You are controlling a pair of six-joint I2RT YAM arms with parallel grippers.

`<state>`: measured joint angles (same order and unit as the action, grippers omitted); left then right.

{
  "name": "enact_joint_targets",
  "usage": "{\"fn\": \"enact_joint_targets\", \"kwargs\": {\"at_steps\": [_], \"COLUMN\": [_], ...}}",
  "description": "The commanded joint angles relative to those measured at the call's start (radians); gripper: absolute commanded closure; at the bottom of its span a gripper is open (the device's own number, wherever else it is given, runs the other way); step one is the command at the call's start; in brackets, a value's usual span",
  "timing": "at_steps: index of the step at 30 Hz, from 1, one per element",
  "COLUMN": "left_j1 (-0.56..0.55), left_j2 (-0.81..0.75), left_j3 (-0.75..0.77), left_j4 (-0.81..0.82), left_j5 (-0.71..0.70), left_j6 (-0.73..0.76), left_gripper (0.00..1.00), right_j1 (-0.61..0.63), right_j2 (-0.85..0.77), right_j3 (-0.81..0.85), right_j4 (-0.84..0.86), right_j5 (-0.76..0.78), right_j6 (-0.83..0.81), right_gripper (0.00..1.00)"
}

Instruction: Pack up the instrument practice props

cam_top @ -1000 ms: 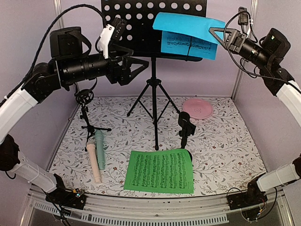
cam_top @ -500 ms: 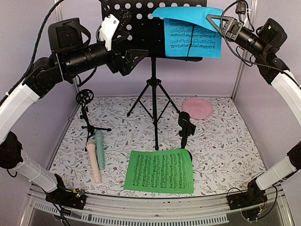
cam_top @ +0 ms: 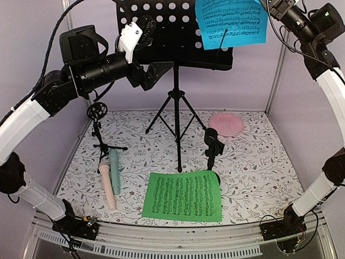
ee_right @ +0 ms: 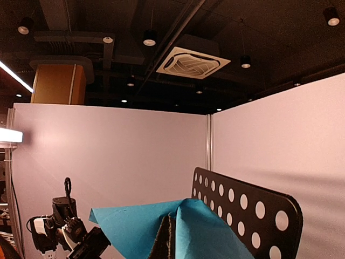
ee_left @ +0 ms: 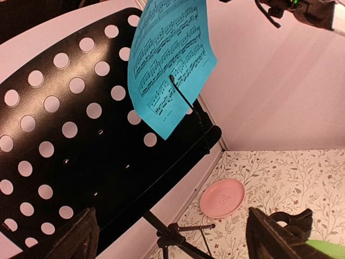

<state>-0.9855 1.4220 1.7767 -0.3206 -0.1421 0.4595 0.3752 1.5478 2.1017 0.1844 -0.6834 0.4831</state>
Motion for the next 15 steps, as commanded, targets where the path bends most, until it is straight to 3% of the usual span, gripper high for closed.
{"fn": "enact_joint_targets", "kwargs": {"at_steps": [1, 15], "left_j1": [-0.014, -0.031], "left_j2": [0.003, 0.030], "left_j3": [-0.004, 0.026], "left_j4": [0.042, 0.078], "left_j5": [0.017, 0.013], "left_j6": [0.014, -0.020], "left_gripper": [0.04, 0.01], "right_j1": [0.007, 0.007], "right_j2": [0.011, -0.174], "right_j3": [0.078, 0.021], "right_j4": [0.088, 0.012], "right_j5": [0.046, 0.228], "right_j6": [-0.001, -0.171], "right_gripper": [1.00, 1.00]}}
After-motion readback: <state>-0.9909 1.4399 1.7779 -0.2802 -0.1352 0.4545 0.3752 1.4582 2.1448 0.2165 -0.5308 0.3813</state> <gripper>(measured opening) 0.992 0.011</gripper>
